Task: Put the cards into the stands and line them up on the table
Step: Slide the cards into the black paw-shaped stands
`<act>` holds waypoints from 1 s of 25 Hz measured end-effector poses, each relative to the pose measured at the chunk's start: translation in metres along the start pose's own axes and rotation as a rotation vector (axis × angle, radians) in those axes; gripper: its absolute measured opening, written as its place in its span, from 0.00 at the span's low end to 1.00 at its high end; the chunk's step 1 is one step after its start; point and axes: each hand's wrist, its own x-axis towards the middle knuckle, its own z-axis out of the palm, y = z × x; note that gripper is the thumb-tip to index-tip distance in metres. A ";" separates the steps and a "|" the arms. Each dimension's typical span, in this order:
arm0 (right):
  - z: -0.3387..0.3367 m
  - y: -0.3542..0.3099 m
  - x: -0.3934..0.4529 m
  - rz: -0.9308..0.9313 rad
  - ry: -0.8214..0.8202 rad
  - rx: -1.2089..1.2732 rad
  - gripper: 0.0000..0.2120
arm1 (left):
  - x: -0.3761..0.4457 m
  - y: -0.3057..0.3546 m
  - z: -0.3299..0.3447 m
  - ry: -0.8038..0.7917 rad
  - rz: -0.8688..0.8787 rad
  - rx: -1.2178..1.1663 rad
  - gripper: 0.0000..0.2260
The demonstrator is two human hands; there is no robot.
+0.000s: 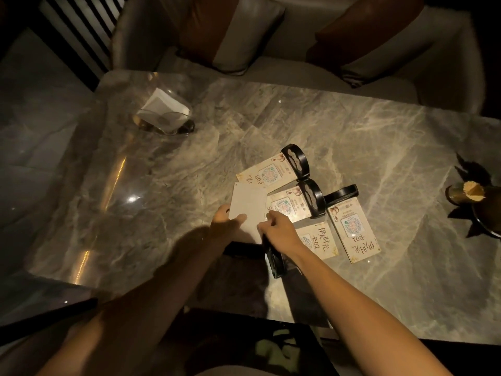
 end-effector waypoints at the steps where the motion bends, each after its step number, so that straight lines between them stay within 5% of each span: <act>1: 0.001 -0.003 0.002 0.011 0.013 0.034 0.06 | -0.002 0.002 -0.001 0.019 0.021 -0.049 0.22; 10: 0.010 -0.052 -0.001 -0.257 0.014 0.080 0.02 | -0.014 0.043 -0.030 -0.023 0.331 -0.236 0.28; 14: 0.037 -0.062 -0.012 -0.443 -0.033 -0.089 0.16 | -0.014 0.049 -0.038 -0.052 0.366 -0.298 0.23; 18: 0.054 -0.055 -0.011 -0.417 -0.069 -0.112 0.13 | -0.019 0.036 -0.046 0.027 0.502 -0.076 0.15; 22: 0.034 -0.039 -0.005 -0.380 -0.052 -0.252 0.07 | -0.035 0.019 -0.051 0.108 0.611 -0.116 0.09; 25: 0.007 -0.021 0.004 -0.299 -0.021 -0.302 0.06 | -0.040 0.009 -0.057 0.190 0.538 -0.038 0.07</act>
